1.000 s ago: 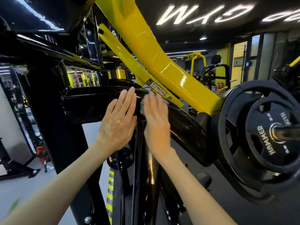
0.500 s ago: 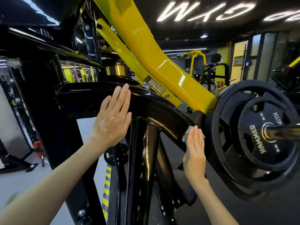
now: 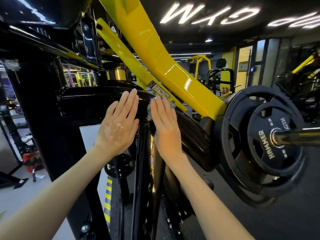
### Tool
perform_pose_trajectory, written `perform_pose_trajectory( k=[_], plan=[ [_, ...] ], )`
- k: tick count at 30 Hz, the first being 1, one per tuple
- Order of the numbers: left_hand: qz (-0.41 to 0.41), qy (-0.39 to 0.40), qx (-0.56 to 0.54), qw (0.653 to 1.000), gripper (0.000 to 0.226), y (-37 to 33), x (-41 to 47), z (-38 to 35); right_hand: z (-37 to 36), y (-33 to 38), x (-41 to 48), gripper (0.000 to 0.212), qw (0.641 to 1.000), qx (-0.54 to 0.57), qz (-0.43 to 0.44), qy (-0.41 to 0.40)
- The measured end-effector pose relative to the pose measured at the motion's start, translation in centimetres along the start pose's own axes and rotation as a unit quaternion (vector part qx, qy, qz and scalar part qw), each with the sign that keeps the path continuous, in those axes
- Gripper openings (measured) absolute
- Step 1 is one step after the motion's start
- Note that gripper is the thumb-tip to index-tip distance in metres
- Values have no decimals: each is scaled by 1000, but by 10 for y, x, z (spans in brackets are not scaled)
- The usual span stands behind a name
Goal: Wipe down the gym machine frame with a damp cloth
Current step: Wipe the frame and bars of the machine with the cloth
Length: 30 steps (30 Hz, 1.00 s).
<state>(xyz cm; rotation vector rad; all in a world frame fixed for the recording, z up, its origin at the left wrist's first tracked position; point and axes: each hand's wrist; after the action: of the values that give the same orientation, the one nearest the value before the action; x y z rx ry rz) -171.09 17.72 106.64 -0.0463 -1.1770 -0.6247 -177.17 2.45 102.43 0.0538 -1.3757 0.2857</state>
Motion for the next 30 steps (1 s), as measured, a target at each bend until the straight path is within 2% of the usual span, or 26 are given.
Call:
perform_pose_trajectory(
  k=[3, 6, 8, 12, 14, 18, 23, 26, 30],
  plan=[
    [0, 0, 3, 1000, 64, 0, 1, 1, 5, -28, -57, 86, 998, -13, -54, -9],
    [2, 3, 2, 1000, 64, 0, 0, -1, 20, -51, -124, 96, 986, -46, -159, -10],
    [5, 1, -1, 1000, 64, -1, 1, -1, 28, -55, -152, 96, 974, -60, -216, 6],
    [14, 0, -4, 1000, 64, -4, 0, 0, 25, -42, -147, 93, 965, -50, -255, 16],
    [16, 4, -7, 1000, 64, -5, -1, 1, 21, -32, -125, 90, 968, -48, -245, 4],
    [13, 3, -8, 1000, 64, -4, 0, 0, 11, -20, -63, 81, 990, -3, -137, -23],
    [14, 4, -10, 1000, 64, -4, -1, -1, 9, -12, 7, 75, 1000, 5, -16, 4],
    [14, 0, -12, 1000, 64, -4, -1, 0, 12, -23, 3, 78, 999, 5, -35, -6],
    [14, -2, -11, 1000, 64, -5, 0, 0, 24, -54, -66, 80, 993, -33, -117, -9]
  ],
)
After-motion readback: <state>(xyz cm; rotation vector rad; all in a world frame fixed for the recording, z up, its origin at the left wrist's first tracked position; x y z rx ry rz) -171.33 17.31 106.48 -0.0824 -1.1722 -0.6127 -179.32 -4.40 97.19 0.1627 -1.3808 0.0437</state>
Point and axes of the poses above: each hand's wrist, its own x-axis towards the middle knuckle, its own z-axis out of the back of the hand, y = z × x, and after that the axes turned 12 degrees about z, right-handed
